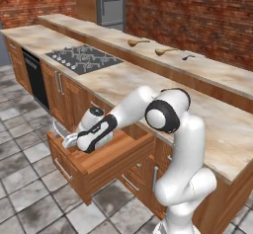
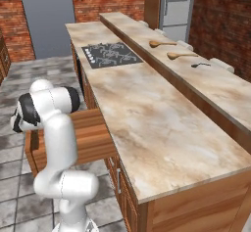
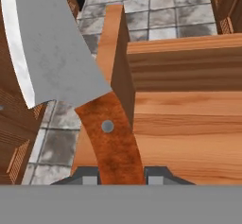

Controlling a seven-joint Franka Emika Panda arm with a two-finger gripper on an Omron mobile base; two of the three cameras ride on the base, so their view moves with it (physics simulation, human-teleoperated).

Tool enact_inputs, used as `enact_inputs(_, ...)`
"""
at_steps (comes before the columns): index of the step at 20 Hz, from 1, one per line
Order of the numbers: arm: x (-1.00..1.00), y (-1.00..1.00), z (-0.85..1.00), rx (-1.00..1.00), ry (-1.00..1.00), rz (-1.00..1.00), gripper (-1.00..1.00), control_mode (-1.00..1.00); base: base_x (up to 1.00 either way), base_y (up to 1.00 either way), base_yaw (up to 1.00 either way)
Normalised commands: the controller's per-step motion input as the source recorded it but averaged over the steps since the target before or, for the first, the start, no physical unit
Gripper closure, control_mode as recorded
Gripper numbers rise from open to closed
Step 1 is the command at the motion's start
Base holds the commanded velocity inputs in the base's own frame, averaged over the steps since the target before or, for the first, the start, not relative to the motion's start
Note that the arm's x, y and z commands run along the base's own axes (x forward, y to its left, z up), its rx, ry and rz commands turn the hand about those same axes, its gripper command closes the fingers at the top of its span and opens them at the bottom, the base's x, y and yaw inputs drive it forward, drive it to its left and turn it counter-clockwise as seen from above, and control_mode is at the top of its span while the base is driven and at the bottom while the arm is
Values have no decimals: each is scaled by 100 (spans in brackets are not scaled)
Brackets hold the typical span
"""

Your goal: Pick up the metallic utensils from the counter and place them in the open drawer. Make sure not to pick up any wooden utensils.

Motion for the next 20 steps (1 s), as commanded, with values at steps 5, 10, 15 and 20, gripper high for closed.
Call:
enact_inputs(5, 31, -76, 13, 1, 0, -5, 100, -100, 0, 0, 0)
enact_inputs(10, 2, -77, -3, -6, 0, -4, 100, -100, 0, 0, 0)
enact_inputs(15, 0, -26, 0, -23, 5, -11, 100, -100, 0, 0, 0)
enact_inputs(20, 0, 10, 5, -32, 13, -25, 100, -100, 0, 0, 0)
